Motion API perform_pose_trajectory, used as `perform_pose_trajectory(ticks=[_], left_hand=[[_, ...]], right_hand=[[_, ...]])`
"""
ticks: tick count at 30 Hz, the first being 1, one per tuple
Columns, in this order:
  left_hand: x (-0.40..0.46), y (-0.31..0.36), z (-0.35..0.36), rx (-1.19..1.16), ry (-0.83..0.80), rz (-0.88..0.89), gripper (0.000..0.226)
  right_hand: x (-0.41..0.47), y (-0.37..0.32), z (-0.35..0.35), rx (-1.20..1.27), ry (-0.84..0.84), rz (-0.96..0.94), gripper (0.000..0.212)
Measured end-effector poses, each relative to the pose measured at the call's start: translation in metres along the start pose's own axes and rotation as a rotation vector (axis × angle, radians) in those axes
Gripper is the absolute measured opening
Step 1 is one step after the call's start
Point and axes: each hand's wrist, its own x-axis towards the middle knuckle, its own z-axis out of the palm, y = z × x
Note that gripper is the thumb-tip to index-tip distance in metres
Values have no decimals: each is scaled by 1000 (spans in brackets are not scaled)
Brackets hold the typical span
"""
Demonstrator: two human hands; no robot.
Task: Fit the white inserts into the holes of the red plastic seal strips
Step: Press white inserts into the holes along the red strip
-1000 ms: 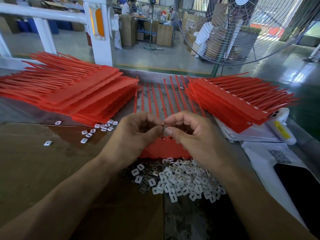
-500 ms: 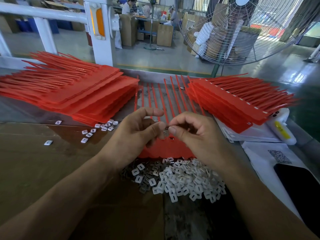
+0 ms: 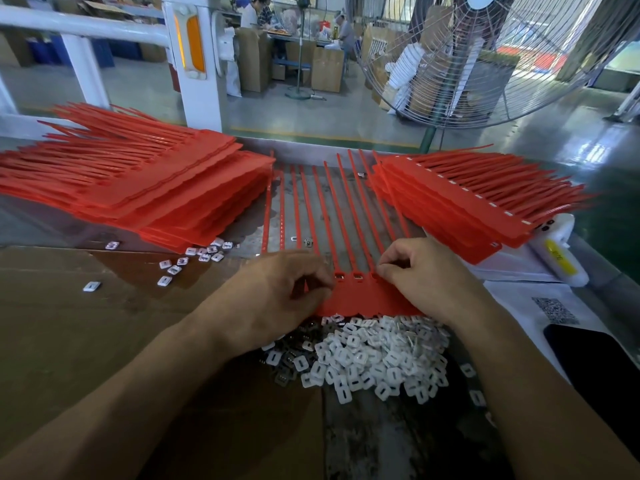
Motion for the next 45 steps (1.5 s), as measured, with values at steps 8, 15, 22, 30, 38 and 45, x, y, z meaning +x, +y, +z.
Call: perform_pose_trajectory(ticks=[8,15,22,30,38,45], left_hand=[[0,2,-1,45,-23,30,5],[0,1,1,84,-39,36,7],[-1,0,0,80,-46,35,6],[-1,-1,-5,94,-114,39,9],[-1,-7,-13,83,-253,82,15],[0,-4,-13,58,-276,79,13]], right_hand=[[0,-3,-2,54,-27,80,10],[4,-2,4,86,1,108,9],[1,-1,1,106,-7,76,6],[0,2,-2,43,13,37,9],[-2,-2,2,80,62,39,18],[-2,-4,4,4,49,21,20]])
